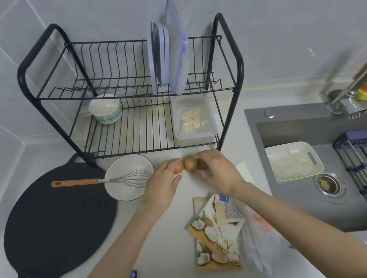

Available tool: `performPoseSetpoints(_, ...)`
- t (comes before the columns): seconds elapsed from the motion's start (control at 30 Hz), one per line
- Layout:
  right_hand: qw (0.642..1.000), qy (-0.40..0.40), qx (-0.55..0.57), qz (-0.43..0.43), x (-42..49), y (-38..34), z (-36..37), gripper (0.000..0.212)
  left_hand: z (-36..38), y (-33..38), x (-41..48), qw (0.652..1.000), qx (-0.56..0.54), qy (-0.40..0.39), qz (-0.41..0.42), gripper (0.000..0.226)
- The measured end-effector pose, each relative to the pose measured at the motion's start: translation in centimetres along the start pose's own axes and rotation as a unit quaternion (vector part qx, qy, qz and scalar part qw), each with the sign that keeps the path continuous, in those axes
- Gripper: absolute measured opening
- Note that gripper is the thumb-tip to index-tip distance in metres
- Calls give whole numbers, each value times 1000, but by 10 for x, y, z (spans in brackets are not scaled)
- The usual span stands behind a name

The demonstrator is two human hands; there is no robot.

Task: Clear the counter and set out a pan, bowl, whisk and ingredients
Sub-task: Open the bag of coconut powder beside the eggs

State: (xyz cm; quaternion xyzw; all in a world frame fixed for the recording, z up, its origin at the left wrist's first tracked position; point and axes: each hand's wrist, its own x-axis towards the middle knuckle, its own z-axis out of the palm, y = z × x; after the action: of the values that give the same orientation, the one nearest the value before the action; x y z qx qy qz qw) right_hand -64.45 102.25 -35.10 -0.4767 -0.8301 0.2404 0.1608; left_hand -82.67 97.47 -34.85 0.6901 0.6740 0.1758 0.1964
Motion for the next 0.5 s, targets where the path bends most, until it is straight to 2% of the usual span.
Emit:
performPoseSetpoints(0.2, 999, 26, 9, 39, -45, -5, -6, 38, 10, 7, -44, 998, -54, 13, 21, 35)
performPoseSetpoints(0.37, 987, 43, 28, 152, -93, -10, 4, 37, 33, 10, -76, 991, -109, -78, -29, 37)
performPoseSetpoints(0.5, 966, 34, 64, 246, -124, -15, 17, 40, 48, 12, -86, 971, -175, -140, -82, 43)
